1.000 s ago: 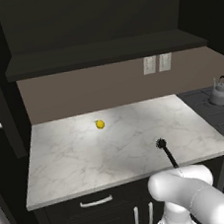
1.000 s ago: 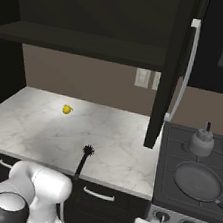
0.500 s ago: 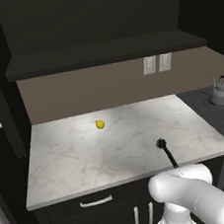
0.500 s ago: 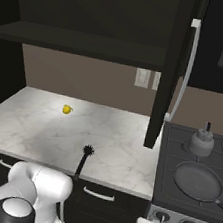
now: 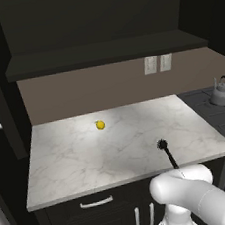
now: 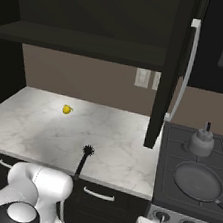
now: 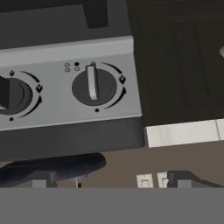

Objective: Pick the pan from the cabinet and place it on the stove. Then turn on the stove burner for the pan.

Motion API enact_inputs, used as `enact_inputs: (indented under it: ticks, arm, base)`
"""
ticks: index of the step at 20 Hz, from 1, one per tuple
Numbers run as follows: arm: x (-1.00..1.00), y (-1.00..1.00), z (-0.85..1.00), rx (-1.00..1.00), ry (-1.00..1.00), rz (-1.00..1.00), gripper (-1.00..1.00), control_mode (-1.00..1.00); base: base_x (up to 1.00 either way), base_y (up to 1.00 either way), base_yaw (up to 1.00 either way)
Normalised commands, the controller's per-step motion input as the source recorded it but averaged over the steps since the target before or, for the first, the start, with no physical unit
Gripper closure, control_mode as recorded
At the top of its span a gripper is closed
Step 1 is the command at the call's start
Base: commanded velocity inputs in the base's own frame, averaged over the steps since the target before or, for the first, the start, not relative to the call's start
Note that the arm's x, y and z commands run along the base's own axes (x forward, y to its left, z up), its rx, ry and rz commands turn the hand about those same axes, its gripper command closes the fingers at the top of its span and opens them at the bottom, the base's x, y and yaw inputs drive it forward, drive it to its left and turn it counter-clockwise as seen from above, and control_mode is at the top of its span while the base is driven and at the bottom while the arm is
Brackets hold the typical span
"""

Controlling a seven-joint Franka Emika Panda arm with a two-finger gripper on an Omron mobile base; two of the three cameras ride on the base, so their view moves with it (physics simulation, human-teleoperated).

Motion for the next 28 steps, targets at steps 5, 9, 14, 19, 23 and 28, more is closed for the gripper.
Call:
enact_inputs:
  ticks: [5, 9, 14, 19, 23, 28]
  arm:
    - [0.12, 0.00, -0.20, 0.00, 0.00, 0.00, -1.00, -1.00]
    - [0.08, 0.00, -0.16, 0.00, 0.00, 0.00, -1.00, -1.00]
    - [0.07, -0.02, -0.11, 0.00, 0.00, 0.00, -1.00, -1.00]
    - [0.06, -0.01, -0.05, 0.00, 0.00, 0.00, -1.00, -1.00]
    - [0.09, 0.00, -0.06, 0.00, 0.00, 0.00, -1.00, -1.00]
    - [0.11, 0.00, -0.06, 0.00, 0.00, 0.00, -1.00, -1.00]
  base:
    - [0.00, 0.00, 0.00]
    - [0.00, 0.00, 0.00]
    - [0.00, 0.00, 0.00]
    - [0.00, 0.00, 0.00]
    - [0.00, 0.00, 0.00]
    - [0.00, 0.00, 0.00]
